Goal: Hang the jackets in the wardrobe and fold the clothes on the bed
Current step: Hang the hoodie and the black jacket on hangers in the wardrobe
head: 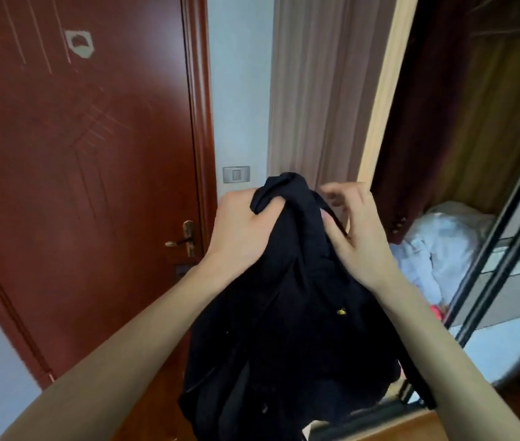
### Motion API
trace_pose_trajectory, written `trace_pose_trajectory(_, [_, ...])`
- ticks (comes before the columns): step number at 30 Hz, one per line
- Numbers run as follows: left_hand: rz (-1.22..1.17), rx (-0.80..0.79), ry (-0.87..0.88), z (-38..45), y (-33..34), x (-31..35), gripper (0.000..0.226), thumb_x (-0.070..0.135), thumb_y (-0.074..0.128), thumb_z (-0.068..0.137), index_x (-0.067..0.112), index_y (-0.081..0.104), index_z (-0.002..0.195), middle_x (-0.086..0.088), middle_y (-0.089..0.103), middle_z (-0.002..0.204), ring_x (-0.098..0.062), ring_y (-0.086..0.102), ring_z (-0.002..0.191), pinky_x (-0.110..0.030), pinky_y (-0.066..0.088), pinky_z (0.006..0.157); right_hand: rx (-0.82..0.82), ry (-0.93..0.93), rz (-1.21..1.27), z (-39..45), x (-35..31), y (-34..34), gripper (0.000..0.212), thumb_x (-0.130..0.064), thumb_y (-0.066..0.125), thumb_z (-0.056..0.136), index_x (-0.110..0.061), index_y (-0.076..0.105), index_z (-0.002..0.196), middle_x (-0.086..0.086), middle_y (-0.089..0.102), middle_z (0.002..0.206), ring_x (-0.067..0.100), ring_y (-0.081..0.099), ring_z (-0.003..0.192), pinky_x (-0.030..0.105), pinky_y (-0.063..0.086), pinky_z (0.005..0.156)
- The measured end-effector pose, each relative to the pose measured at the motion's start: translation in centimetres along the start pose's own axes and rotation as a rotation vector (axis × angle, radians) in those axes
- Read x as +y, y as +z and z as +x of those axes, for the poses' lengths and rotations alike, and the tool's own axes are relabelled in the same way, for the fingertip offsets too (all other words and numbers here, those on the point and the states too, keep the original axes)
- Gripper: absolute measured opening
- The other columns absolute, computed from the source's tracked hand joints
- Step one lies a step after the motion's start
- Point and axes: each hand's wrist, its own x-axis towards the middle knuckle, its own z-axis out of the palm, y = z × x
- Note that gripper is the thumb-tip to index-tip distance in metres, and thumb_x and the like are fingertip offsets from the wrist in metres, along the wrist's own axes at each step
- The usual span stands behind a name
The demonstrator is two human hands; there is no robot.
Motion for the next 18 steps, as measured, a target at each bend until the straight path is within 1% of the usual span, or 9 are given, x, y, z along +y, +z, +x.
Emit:
trace_pose_trajectory(2, [-0.039,-0.017,-0.023,-0.1,2.4,0.6,0.052,0.013,0.064,0.098,0.019,0.033,0.057,0.012,0.032,0.05,-0.003,0.029,0.051,-0.022,0.021,0.051,0.137,-0.013,0.025,-2.4,-0.2,-2.0,0.016,-0.024,0.065,0.101,-0.014,0.058,0.111,-0.002,0.055,0.102,0.02,0.056,0.094,0.033,0.046,0.085])
trace_pose_trajectory(3, [-0.05,-0.025,-0.022,-0.2,3.5,1.1,0.049,0.012,0.064,0.097,0.017,0.035,0.058,0.007,0.033,0.052,-0.004,0.029,0.051,-0.021,0.022,0.05,0.134,-0.019,0.045,-3.7,-0.4,-2.9,0.018,-0.031,0.066,0.099,-0.017,0.057,0.106,-0.005,0.054,0.094,0.018,0.055,0.086,0.032,0.045,0.079])
trace_pose_trajectory(6, [-0.045,-0.074,-0.042,-0.5,6.6,2.3,0.038,0.009,0.064,0.093,0.012,0.043,0.061,-0.001,0.039,0.057,-0.004,0.034,0.054,-0.018,0.027,0.049,-0.089,-0.002,-0.093,-6.9,-0.1,-4.9,0.045,-0.066,0.059,0.094,-0.023,0.058,0.106,-0.012,0.055,0.08,0.006,0.052,0.067,0.029,0.048,0.063])
trace_pose_trajectory(8, [-0.072,-0.12,-0.076,-0.7,8.3,2.7,0.032,0.01,0.065,0.092,0.01,0.05,0.064,-0.002,0.046,0.061,-0.006,0.042,0.057,-0.018,0.033,0.052,-0.145,0.032,-0.224,-8.3,1.0,-6.0,0.05,-0.072,0.057,0.091,-0.028,0.056,0.115,-0.016,0.057,0.084,0.002,0.052,0.068,0.031,0.051,0.064])
trace_pose_trajectory(10, [-0.123,-0.131,-0.124,-0.7,9.9,3.0,0.028,0.009,0.067,0.092,0.006,0.054,0.067,-0.001,0.051,0.064,-0.007,0.047,0.06,-0.018,0.037,0.055,-0.191,0.074,-0.239,-9.4,2.5,-7.5,0.052,-0.07,0.06,0.09,-0.035,0.052,0.126,-0.021,0.057,0.095,-0.001,0.054,0.076,0.031,0.053,0.07])
trace_pose_trajectory(12, [-0.164,-0.115,-0.185,-0.8,11.5,3.2,0.023,0.008,0.068,0.091,0.003,0.06,0.07,0.001,0.054,0.065,-0.003,0.051,0.059,-0.016,0.04,0.055,-0.293,0.148,-0.215,-10.5,3.8,-8.9,0.061,-0.067,0.065,0.086,-0.043,0.043,0.137,-0.025,0.056,0.107,-0.004,0.056,0.088,0.03,0.055,0.077])
trace_pose_trajectory(14, [-0.176,-0.128,-0.217,-1.0,13.3,3.3,0.017,0.011,0.07,0.088,-0.001,0.066,0.077,0.002,0.057,0.068,-0.001,0.052,0.059,-0.017,0.042,0.058,-0.388,0.258,-0.131,-11.8,5.2,-9.7,0.069,-0.062,0.071,0.082,-0.044,0.037,0.14,-0.023,0.057,0.115,0.001,0.061,0.098,0.033,0.056,0.084])
trace_pose_trajectory(16, [-0.166,-0.173,-0.236,-1.1,15.0,3.5,0.016,0.021,0.072,0.081,0.005,0.07,0.078,0.005,0.058,0.068,-0.004,0.053,0.062,-0.023,0.043,0.063,-0.452,0.368,0.041,-12.8,6.4,-10.5,0.068,-0.047,0.078,0.082,-0.041,0.041,0.139,-0.016,0.062,0.12,0.011,0.065,0.105,0.036,0.055,0.092])
trace_pose_trajectory(18, [-0.146,-0.247,-0.241,-1.4,16.4,3.8,0.018,0.02,0.073,0.084,0.022,0.071,0.066,0.012,0.06,0.063,-0.004,0.056,0.061,-0.023,0.043,0.063,-0.512,0.448,0.189,-13.4,7.6,-11.7,0.054,-0.017,0.074,0.083,-0.033,0.054,0.131,-0.008,0.067,0.114,0.012,0.067,0.104,0.035,0.054,0.095])
